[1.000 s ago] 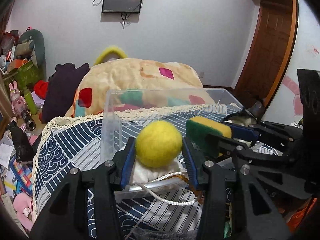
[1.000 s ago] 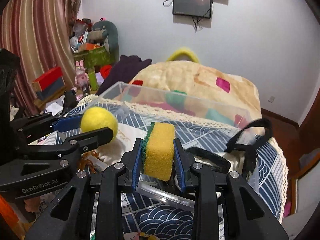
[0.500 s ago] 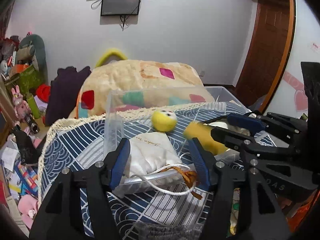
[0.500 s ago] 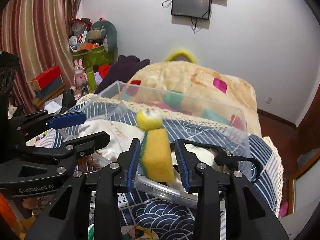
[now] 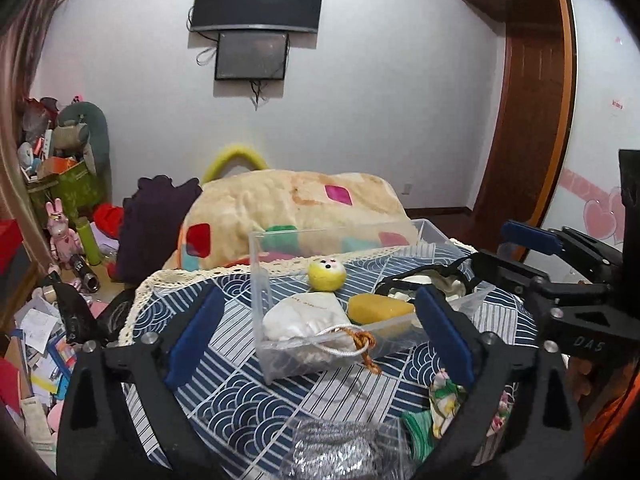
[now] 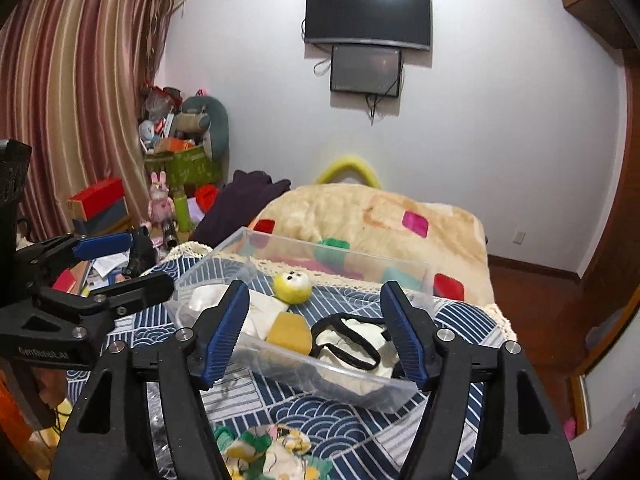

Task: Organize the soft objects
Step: 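Grasp the silver mesh bag with the left tool while the right tool grasps the floral cloth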

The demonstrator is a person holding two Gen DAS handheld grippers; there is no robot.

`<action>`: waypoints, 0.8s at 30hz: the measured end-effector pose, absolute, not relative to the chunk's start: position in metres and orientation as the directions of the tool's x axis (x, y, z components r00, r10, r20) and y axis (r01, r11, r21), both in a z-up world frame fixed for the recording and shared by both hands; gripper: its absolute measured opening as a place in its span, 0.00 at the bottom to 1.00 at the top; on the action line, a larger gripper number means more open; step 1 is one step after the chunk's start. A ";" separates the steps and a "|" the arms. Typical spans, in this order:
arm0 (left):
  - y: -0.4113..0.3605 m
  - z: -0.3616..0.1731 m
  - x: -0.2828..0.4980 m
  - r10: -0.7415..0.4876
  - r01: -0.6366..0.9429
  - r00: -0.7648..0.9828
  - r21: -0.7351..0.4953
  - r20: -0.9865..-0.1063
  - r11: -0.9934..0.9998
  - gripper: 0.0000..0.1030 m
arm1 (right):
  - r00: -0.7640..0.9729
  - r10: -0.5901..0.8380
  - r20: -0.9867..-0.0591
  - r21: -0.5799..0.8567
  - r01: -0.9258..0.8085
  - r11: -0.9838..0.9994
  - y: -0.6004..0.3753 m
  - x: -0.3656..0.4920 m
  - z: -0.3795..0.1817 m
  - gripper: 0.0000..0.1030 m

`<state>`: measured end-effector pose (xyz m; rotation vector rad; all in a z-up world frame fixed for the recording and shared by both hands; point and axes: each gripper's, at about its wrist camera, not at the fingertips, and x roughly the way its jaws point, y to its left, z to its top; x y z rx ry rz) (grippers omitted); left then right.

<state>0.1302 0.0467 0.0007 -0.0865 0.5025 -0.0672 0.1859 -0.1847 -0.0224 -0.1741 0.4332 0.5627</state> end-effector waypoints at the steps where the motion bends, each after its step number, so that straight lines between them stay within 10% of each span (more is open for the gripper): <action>1: 0.047 0.001 0.126 -0.081 0.040 0.876 -0.097 -0.475 0.995 0.96 | 0.764 0.476 -0.435 -0.045 -0.547 0.836 -0.187 0.182 -0.023 0.69; 24: 0.033 -0.089 0.092 -0.126 0.048 0.743 -0.135 -0.657 0.990 0.99 | 0.677 0.460 -0.575 0.049 -0.532 0.845 -0.212 0.149 -0.100 0.64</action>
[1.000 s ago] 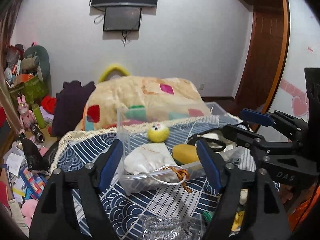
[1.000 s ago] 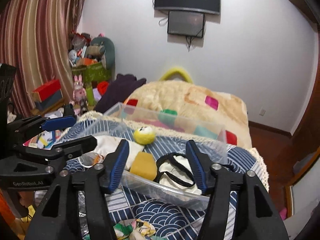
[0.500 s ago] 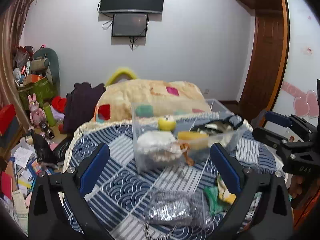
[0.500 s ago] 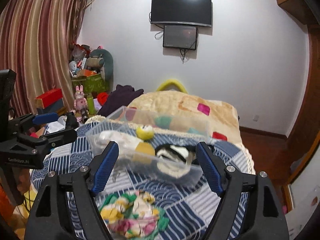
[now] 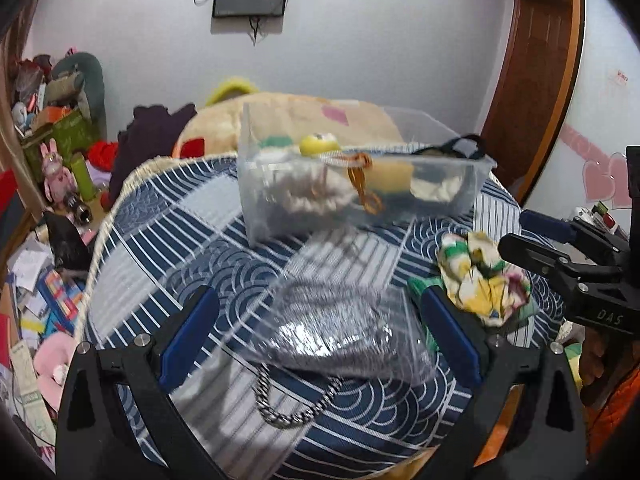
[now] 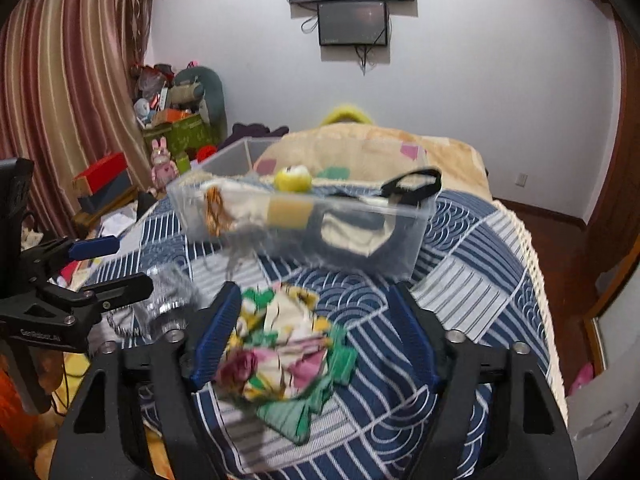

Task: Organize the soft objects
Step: 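Grasp the silver mesh bag with the left tool while the right tool grasps the floral cloth, then place the mesh bag into the clear box with the left tool while the right tool places the floral cloth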

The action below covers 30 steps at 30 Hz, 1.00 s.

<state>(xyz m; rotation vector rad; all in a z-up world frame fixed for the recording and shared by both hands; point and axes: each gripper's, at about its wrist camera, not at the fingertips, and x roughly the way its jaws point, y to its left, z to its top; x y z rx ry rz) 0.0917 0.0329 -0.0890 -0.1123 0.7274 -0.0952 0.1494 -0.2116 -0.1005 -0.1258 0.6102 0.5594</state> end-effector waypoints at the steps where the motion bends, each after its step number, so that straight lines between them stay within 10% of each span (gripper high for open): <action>1: 0.032 -0.092 0.091 -0.131 0.049 0.738 -0.141 -0.662 0.989 0.99 | 0.669 0.463 -0.581 0.056 -0.535 0.843 -0.213 0.149 -0.103 0.59; 18: 0.027 -0.127 0.104 -0.160 0.080 0.684 -0.145 -0.711 0.986 0.98 | 0.631 0.480 -0.610 0.065 -0.563 0.824 -0.212 0.149 -0.119 0.18; 30: 0.035 -0.120 0.102 -0.210 0.105 0.701 -0.192 -0.682 0.976 0.50 | 0.645 0.508 -0.570 0.095 -0.563 0.821 -0.219 0.148 -0.109 0.12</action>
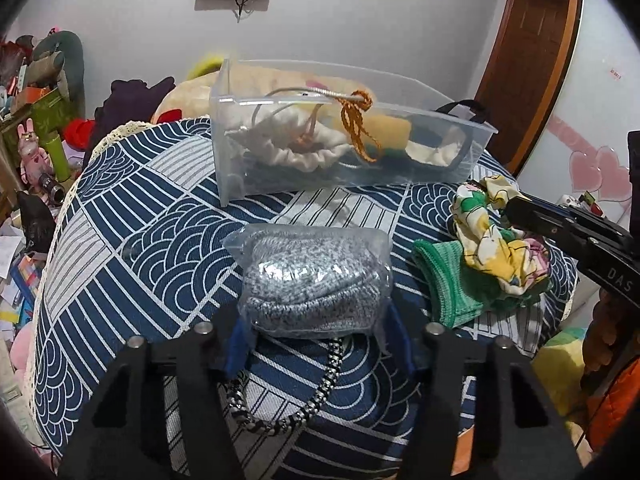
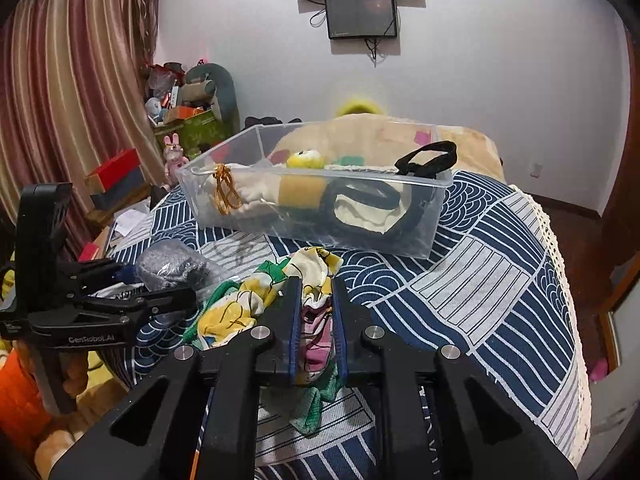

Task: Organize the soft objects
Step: 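Place the mesh bag into the clear box with the left tool while the right tool places the floral cloth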

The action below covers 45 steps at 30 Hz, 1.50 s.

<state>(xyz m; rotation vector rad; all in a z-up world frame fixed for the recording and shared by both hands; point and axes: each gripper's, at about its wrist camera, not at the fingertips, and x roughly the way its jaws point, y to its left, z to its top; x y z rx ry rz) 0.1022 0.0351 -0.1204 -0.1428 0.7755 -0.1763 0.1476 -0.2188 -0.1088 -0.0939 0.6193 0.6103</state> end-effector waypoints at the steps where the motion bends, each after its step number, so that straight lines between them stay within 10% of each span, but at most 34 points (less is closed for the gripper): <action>1: 0.035 -0.119 0.101 -0.210 0.108 0.706 -0.191 -0.676 0.976 0.50 | 0.647 0.509 -0.567 0.096 -0.562 0.821 -0.218 0.148 -0.107 0.12; 45: 0.039 -0.018 0.148 -0.138 0.082 0.863 -0.134 -0.485 0.988 0.46 | 0.796 0.473 -0.376 0.023 -0.503 0.864 -0.182 0.210 -0.028 0.12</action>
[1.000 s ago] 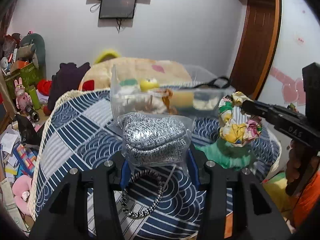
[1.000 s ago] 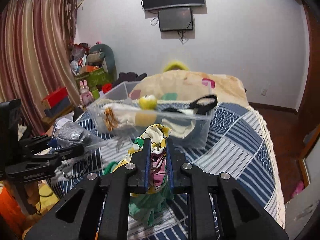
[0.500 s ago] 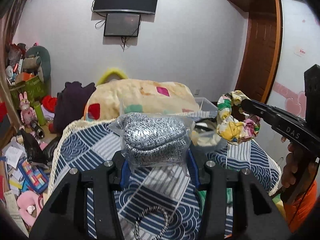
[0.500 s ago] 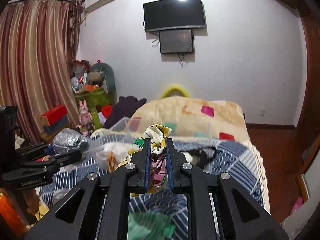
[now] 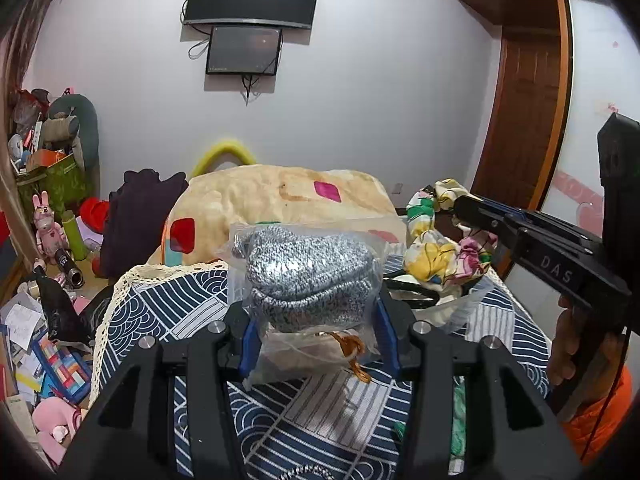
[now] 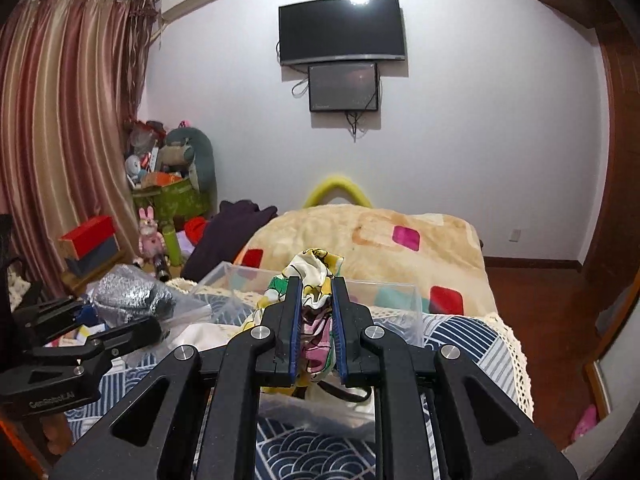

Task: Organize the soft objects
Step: 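Place the mesh bag into the clear box with the left tool while the right tool places the floral cloth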

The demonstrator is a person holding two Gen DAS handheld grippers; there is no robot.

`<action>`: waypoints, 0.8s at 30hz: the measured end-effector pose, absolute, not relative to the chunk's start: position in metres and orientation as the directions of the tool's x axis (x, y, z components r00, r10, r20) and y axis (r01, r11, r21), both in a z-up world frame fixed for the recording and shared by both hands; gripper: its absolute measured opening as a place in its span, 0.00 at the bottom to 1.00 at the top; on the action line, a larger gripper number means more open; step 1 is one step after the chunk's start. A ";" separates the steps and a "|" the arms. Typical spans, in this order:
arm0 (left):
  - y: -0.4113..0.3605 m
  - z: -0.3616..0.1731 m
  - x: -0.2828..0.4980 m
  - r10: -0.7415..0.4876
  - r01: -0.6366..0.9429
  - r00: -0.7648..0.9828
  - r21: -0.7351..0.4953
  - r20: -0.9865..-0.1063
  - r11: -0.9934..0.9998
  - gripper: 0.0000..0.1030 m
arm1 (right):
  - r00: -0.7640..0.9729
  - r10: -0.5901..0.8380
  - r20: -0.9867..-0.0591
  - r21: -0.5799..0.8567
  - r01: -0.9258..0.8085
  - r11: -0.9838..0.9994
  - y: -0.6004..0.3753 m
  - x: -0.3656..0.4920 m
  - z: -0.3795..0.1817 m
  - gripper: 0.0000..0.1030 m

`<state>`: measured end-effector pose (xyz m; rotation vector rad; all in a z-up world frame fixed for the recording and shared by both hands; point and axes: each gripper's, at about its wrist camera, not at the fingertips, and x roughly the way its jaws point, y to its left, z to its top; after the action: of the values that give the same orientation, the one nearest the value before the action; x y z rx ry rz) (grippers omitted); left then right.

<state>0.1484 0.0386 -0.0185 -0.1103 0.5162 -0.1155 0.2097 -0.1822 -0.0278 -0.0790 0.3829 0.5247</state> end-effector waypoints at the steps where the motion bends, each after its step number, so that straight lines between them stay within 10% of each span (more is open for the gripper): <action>1: 0.039 -0.020 0.152 -0.141 0.085 0.858 -0.135 -0.494 0.987 0.46 | 0.795 0.468 -0.386 0.012 -0.503 0.864 -0.180 0.212 -0.030 0.12; 24: 0.038 -0.060 0.207 -0.216 0.118 0.752 -0.195 -0.623 0.974 0.48 | 0.716 0.354 -0.602 -0.101 -0.508 0.856 -0.169 0.242 -0.074 0.13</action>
<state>0.2073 0.0383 -0.0602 -0.1469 0.6971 -0.1832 0.2424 -0.1686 -0.0741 -0.2685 0.6060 0.4834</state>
